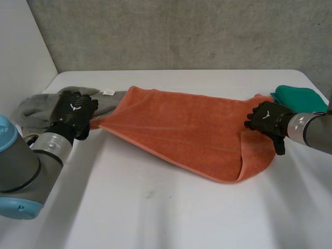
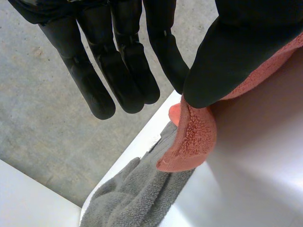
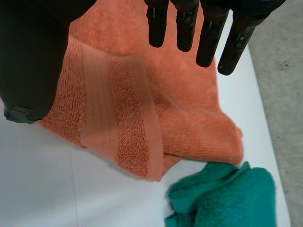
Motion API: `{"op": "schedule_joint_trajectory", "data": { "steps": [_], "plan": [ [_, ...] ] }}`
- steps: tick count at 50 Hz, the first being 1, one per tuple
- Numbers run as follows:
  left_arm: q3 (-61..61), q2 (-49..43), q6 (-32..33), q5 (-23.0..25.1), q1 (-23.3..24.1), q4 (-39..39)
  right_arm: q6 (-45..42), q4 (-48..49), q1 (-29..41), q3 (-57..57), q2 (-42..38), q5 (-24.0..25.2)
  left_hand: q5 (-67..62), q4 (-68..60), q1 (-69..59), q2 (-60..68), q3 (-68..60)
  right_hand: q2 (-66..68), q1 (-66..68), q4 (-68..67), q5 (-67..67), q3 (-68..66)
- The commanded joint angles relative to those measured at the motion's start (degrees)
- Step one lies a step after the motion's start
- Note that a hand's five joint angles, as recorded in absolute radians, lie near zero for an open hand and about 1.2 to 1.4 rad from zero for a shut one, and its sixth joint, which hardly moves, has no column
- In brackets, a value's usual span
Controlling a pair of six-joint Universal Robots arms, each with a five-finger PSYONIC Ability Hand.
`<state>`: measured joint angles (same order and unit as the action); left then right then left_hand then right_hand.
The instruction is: Fold the laundry.
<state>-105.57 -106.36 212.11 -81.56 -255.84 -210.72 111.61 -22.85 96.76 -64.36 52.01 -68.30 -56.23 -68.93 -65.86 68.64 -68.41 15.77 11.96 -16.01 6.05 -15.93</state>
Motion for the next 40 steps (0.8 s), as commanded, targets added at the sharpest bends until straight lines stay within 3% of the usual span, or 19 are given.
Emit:
{"op": "schedule_joint_trajectory", "data": {
  "steps": [1, 9, 16, 20, 23, 24, 31, 40],
  "plan": [
    [0.1, -0.3, 0.0, -0.1, -0.2, 0.0, 3.0, 0.2, 0.5, 7.5, -7.5, -0.2, -13.8, -11.1, -14.1, 11.4, -11.6, 5.2, 9.1, -5.0, 5.0, -5.1],
    [0.0, -0.1, 0.3, -0.1, -0.2, 0.7, 10.6, -4.6, 0.7, 18.4, -14.7, -0.3, -13.8, -11.1, -14.1, 11.4, -11.6, 5.1, 8.9, -4.8, 4.8, -4.9],
    [0.0, -0.1, 0.2, -0.1, -0.3, 1.4, 11.4, -10.9, 0.9, 23.9, -18.9, -0.3, -13.8, -11.1, -14.1, 11.4, -11.6, 6.6, 10.4, -6.3, 6.3, -6.4],
    [0.0, -0.1, 0.3, -0.1, -0.3, 1.5, 11.3, -11.8, 1.0, 24.0, -19.2, -0.3, -13.8, -11.1, -14.1, 11.4, -11.6, 22.2, 26.0, -21.9, 21.9, -22.0],
    [0.0, 0.3, 0.4, -0.1, -0.3, 2.3, 12.2, -11.2, 1.2, 24.0, -17.9, 0.2, -13.8, -11.1, -14.1, 11.4, -11.6, 59.8, 63.6, -59.5, 59.5, -59.6],
    [0.1, 0.4, 0.5, -0.1, -0.3, 2.7, 12.7, -11.0, 1.2, 23.9, -17.5, 0.2, -13.8, -11.1, -14.1, 11.4, -11.6, 64.2, 68.0, -63.9, 63.9, -64.0],
    [0.0, 3.5, 0.6, -0.4, -1.4, 5.2, 19.6, -8.0, 0.5, 21.0, -10.6, 0.5, -13.8, -11.1, -14.1, 11.4, -11.6, 64.2, 68.0, -64.0, 63.9, -64.1],
    [-0.9, 9.1, 0.4, -0.1, -4.8, 11.2, 19.9, -7.0, -2.5, 7.4, 2.1, 3.8, -13.8, -11.1, -14.1, 11.4, -11.6, 64.2, 68.0, -64.0, 63.9, -64.1]
  ]
}}
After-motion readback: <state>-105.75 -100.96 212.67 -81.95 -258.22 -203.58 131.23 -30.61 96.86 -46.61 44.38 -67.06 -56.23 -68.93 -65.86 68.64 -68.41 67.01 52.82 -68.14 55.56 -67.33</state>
